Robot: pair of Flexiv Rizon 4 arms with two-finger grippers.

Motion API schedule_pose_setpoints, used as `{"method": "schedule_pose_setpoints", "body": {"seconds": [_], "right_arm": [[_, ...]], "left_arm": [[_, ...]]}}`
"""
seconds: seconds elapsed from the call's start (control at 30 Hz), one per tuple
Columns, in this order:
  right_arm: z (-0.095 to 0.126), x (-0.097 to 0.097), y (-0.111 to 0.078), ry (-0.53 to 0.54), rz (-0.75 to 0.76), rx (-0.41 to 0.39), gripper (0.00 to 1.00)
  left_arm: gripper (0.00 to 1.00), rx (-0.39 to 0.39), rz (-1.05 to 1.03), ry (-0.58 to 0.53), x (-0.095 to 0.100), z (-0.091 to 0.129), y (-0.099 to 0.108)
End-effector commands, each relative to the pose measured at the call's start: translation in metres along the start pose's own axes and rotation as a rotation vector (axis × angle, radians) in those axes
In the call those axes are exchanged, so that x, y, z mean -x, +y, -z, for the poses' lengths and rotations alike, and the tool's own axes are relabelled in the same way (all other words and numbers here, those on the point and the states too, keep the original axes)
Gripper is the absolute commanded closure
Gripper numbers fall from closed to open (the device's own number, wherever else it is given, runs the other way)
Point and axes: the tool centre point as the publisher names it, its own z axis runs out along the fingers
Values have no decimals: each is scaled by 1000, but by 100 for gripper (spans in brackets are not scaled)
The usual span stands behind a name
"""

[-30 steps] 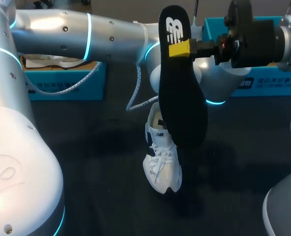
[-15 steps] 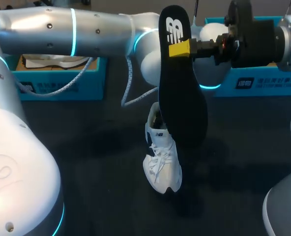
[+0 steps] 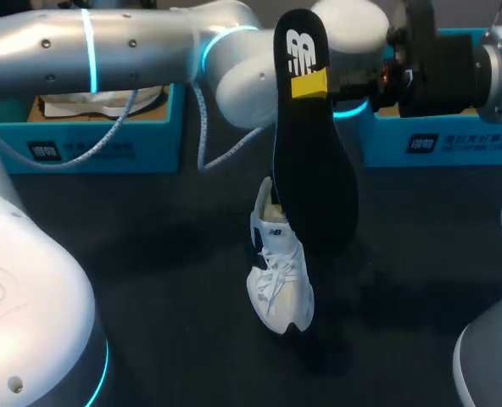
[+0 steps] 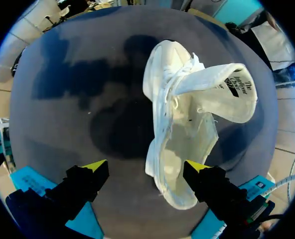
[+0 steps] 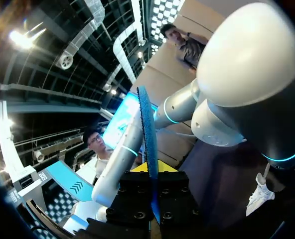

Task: Take the shoe out of the shoebox, open the shoe tongue, remove and reinsert the insole, then place the shoe into the shoebox

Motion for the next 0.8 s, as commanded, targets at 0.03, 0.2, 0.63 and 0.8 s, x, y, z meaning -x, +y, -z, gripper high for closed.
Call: {"method": "schedule_pose_setpoints", "body": {"seconds": [0.03, 0.2, 0.63, 0.8], "right_arm": [[-3, 0, 2, -4, -3, -2, 100], [-3, 0, 2, -4, -3, -2, 100], [35, 8, 5, -28, -19, 55, 100], [58, 20, 8, -52, -87, 64, 100]], "left_arm": [[0, 0, 39, -185, -19, 31, 2], [0, 19, 92, -267, -22, 52, 7], [0, 88, 148, -302, -23, 64, 32], [0, 72, 109, -382, -30, 74, 37]]}}
